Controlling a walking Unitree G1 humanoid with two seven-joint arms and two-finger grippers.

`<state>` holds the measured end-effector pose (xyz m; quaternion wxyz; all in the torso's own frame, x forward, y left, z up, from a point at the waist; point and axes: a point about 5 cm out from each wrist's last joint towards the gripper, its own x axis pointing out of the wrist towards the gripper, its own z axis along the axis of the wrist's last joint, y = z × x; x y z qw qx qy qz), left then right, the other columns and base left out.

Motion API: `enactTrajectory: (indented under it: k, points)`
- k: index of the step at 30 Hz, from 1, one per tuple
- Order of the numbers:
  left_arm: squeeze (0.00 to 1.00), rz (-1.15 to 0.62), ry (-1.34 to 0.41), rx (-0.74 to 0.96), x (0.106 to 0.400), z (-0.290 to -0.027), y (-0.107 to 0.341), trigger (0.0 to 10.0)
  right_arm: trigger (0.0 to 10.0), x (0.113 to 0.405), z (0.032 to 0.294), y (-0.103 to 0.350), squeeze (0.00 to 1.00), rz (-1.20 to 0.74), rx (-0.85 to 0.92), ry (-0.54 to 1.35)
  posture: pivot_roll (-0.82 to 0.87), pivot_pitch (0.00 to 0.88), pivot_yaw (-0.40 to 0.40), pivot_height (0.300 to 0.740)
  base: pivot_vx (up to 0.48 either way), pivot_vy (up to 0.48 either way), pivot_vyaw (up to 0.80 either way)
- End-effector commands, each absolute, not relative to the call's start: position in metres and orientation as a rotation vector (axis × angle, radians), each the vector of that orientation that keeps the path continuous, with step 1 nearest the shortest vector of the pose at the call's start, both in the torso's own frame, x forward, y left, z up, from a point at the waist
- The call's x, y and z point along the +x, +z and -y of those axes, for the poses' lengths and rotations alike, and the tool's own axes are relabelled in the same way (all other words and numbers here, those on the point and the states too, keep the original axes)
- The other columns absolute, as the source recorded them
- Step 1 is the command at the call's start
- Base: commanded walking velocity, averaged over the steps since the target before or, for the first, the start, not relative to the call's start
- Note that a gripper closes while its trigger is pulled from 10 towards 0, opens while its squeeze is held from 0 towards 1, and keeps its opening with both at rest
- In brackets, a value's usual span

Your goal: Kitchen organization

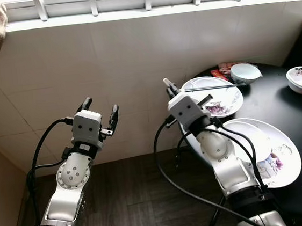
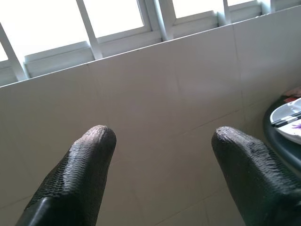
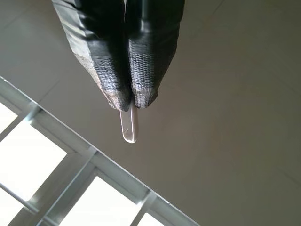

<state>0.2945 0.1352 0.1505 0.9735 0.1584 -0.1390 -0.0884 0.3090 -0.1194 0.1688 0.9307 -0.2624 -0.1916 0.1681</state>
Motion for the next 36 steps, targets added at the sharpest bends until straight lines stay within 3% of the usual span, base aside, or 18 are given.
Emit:
enactTrajectory:
  k: [1, 36]
  points:
    - [0.00, 0.286, -0.177, 0.320, 0.296, -0.135, 0.152, 10.0, 0.0, 0.306, 0.119, 0.172, 0.00, 0.405, -0.555, 0.336, 0.07, 0.000, -0.073, 0.740, 0.000, 0.000, 0.80]
    - [0.00, 0.299, -0.170, 0.297, 0.296, -0.133, 0.153, 10.0, 0.0, 0.296, 0.106, 0.167, 0.00, 0.385, -0.547, 0.348, 0.06, 0.000, -0.077, 0.740, 0.000, 0.000, 0.80]
